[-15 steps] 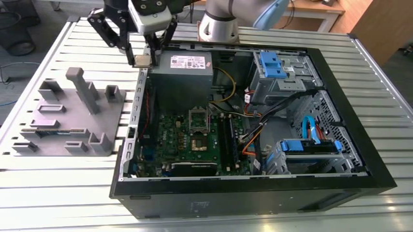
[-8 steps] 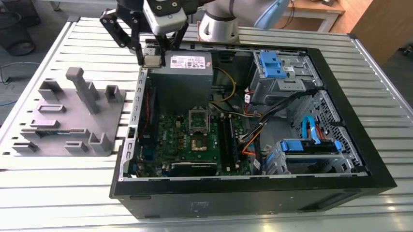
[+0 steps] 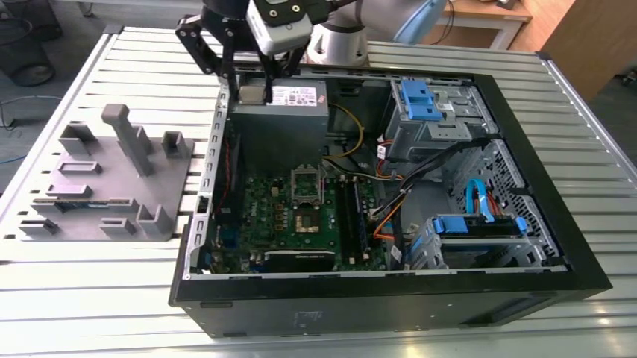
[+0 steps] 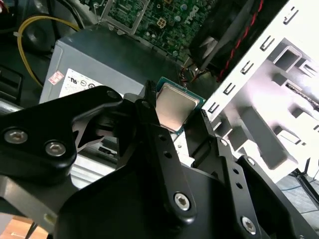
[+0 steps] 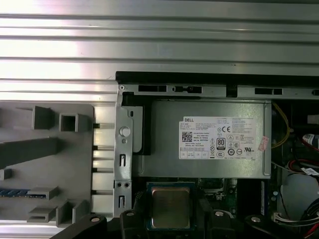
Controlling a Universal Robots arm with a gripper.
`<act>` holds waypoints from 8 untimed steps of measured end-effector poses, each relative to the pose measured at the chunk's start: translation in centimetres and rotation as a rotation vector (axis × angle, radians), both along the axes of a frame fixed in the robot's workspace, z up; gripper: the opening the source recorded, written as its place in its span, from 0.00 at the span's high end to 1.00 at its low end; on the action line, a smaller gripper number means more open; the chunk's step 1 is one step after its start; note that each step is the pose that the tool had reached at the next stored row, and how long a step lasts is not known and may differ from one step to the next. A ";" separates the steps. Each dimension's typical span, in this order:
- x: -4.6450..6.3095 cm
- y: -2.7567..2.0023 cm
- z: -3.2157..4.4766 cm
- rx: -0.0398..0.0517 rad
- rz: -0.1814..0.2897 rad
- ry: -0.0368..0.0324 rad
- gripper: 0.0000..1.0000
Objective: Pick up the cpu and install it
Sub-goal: 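Pick up the cpu and move it towards the insertion slot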
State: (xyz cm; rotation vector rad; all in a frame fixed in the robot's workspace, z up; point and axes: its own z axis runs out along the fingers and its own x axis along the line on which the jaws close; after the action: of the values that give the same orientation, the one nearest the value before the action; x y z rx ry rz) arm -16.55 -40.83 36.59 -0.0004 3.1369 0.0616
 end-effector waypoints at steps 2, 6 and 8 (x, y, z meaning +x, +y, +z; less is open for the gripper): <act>0.5 0.00 -0.01 0.0001 0.000 -0.0001 0.53; 0.7 0.00 -0.01 0.0001 0.000 -0.0001 0.53; 0.7 0.00 -0.01 0.0001 0.000 -0.0001 0.53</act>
State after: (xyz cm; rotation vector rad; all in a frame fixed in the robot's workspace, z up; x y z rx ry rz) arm -15.81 -40.83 36.58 -0.0003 3.1368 0.0618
